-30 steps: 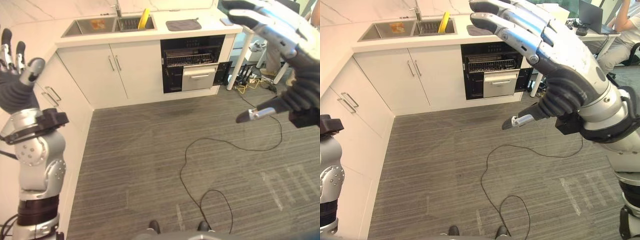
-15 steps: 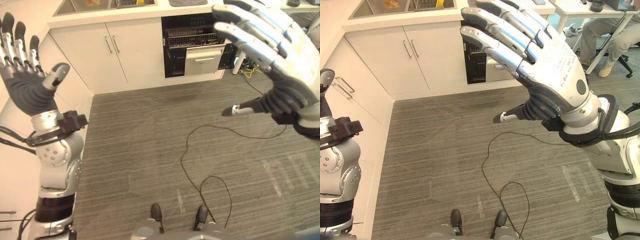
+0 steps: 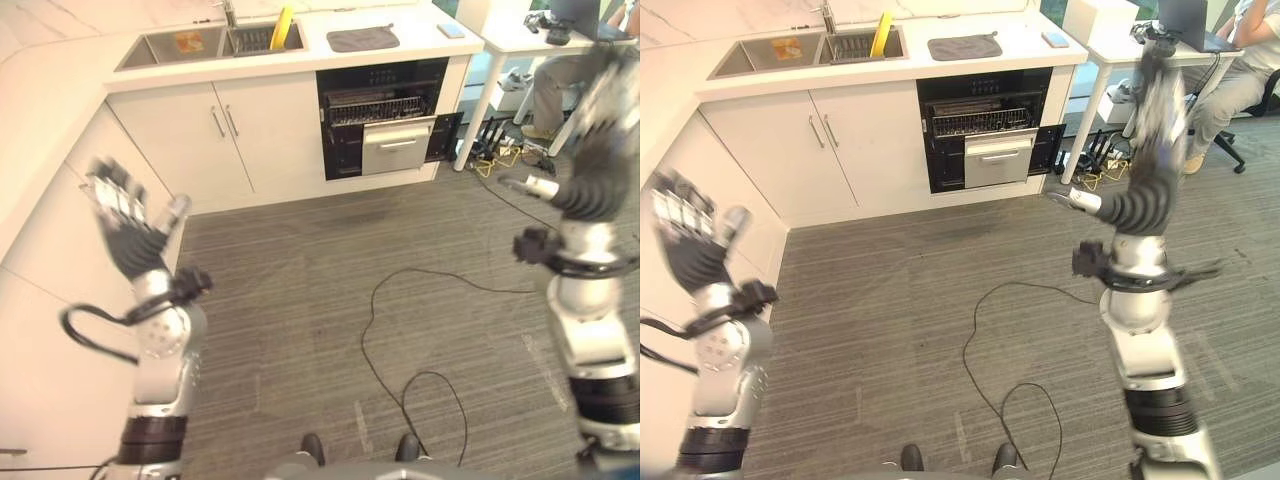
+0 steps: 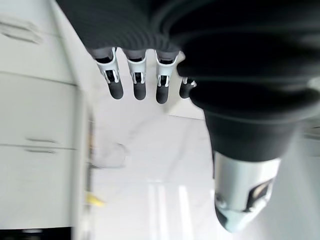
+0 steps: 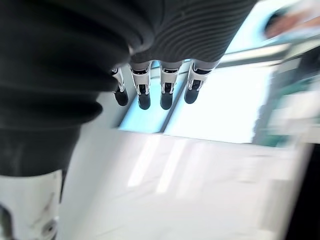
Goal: Place the dishes in the dishwasher.
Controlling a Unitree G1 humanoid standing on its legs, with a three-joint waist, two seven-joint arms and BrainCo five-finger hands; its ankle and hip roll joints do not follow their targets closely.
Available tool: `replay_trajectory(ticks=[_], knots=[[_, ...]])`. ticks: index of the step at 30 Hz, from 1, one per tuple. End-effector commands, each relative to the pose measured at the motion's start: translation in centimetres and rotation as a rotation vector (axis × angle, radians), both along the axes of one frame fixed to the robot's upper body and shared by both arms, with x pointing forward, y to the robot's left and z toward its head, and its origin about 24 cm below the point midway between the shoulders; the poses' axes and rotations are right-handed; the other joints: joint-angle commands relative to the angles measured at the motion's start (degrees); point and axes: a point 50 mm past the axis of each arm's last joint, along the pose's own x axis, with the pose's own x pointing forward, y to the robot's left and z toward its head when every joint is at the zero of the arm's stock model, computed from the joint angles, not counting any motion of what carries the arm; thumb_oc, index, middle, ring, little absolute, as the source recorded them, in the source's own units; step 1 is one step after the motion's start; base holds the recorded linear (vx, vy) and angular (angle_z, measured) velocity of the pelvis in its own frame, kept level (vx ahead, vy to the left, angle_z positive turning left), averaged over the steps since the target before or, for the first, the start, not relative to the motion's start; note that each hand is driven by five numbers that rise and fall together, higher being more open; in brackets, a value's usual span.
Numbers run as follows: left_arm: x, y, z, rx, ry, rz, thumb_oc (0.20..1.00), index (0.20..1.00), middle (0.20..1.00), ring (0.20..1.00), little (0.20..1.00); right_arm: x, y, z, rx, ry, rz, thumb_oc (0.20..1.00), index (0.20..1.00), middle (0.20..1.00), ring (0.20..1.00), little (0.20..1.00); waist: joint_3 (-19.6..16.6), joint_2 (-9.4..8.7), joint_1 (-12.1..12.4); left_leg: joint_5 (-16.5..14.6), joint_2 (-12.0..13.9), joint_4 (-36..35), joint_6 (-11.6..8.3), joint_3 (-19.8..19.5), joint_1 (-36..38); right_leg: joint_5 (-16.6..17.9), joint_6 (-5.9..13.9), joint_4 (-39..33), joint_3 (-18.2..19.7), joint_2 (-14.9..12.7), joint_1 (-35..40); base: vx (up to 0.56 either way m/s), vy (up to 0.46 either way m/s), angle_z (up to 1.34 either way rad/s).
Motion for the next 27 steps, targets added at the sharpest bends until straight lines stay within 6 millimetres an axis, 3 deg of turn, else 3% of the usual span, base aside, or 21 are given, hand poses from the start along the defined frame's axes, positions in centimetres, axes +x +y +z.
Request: replay_trajectory(ticks=[1,4,6,8,12,14,18,23,27], knots=[[1.5,1.2,7.3,0.126,-0.134,-0.011,1.000,1.000,1.000,1.000,1.000,-1.1,-0.9,6.3,0.175,-0.163,0.215,1.000,1.000,1.000,1.000,1.000,-0.61,-0.04,-2.28,-2.67,6.82,-0.10,-4.72,-0.82,2.50,-6.34,4.84,0.65,0.16,-4.80,4.95,0.20,-0.042,0.04],[2.3,1.5,7.3,0.067,-0.032,-0.020,1.000,1.000,1.000,1.000,1.000,-2.0,-1.4,5.3,0.266,-0.084,0.241,1.000,1.000,1.000,1.000,1.000,0.18,0.06,-4.55,-2.52,6.57,1.05,-4.41,-0.04,2.58,-7.23,4.52,2.49,1.54,-4.37,4.52,0.15,-0.023,-0.11],[2.8,0.7,7.6,0.043,-0.025,-0.048,1.000,1.000,1.000,1.000,1.000,-2.3,-1.4,5.2,0.285,-0.064,0.208,1.000,1.000,1.000,1.000,1.000,2.56,-0.16,-5.22,-4.32,6.35,7.52,-3.80,-0.65,-0.65,-9.32,3.37,7.75,3.10,-4.14,2.25,0.05,-0.051,-0.22],[3.2,-0.3,8.4,0.057,-0.061,-0.062,1.000,1.000,1.000,1.000,1.000,-2.0,-1.2,5.9,0.288,-0.090,0.197,1.000,1.000,1.000,1.000,1.000,5.33,-0.28,-5.17,-5.80,6.57,13.82,-3.61,-1.67,-5.21,-11.20,2.56,13.28,4.09,-4.21,-1.10,-0.15,-0.044,-0.16],[3.9,-3.5,14.0,0.091,-0.343,-0.326,1.000,1.000,1.000,1.000,1.000,-0.7,-0.6,9.5,0.224,-0.213,0.196,1.000,1.000,1.000,1.000,1.000,14.49,0.58,-5.69,-9.22,8.08,26.79,-3.38,-4.08,-18.21,-16.23,0.21,27.61,7.51,-4.54,-13.56,-0.34,0.036,-0.05],[3.7,-4.2,14.7,0.093,-0.391,-0.358,1.000,1.000,1.000,1.000,1.000,-0.4,-0.2,10.1,0.200,-0.231,0.210,1.000,1.000,1.000,1.000,1.000,15.87,0.75,-5.76,-9.84,8.39,29.80,-3.11,-4.82,-21.23,-17.42,-0.26,31.37,8.46,-4.77,-16.82,-0.15,0.066,0.06],[3.3,-5.6,16.0,0.121,-0.496,-0.440,1.000,1.000,1.000,1.000,1.000,-0.1,0.6,11.4,0.149,-0.273,0.230,1.000,1.000,1.000,1.000,1.000,19.94,0.51,-5.76,-14.55,8.57,38.65,-0.80,-5.74,-29.45,-20.93,-0.82,44.11,10.54,-6.89,-27.71,-0.14,0.035,-0.05],[3.3,-6.0,16.1,0.105,-0.511,-0.472,1.000,1.000,1.000,1.000,1.000,-0.2,0.9,12.5,0.093,-0.306,0.229,1.000,1.000,1.000,1.000,1.000,22.60,0.76,-5.22,-16.03,8.36,43.80,-0.03,-7.42,-36.05,-21.75,-0.75,50.31,11.92,-7.55,-35.36,-0.10,-0.042,0.15],[3.1,-6.3,16.5,0.132,-0.545,-0.498,1.000,1.000,1.000,1.000,1.000,-0.1,0.8,13.9,0.023,-0.327,0.215,1.000,1.000,1.000,1.000,1.000,22.61,1.83,-4.90,-14.58,9.00,43.40,-0.34,-7.05,-41.04,-21.22,-0.48,51.90,11.84,-8.32,-41.29,-0.09,-0.006,0.05]])
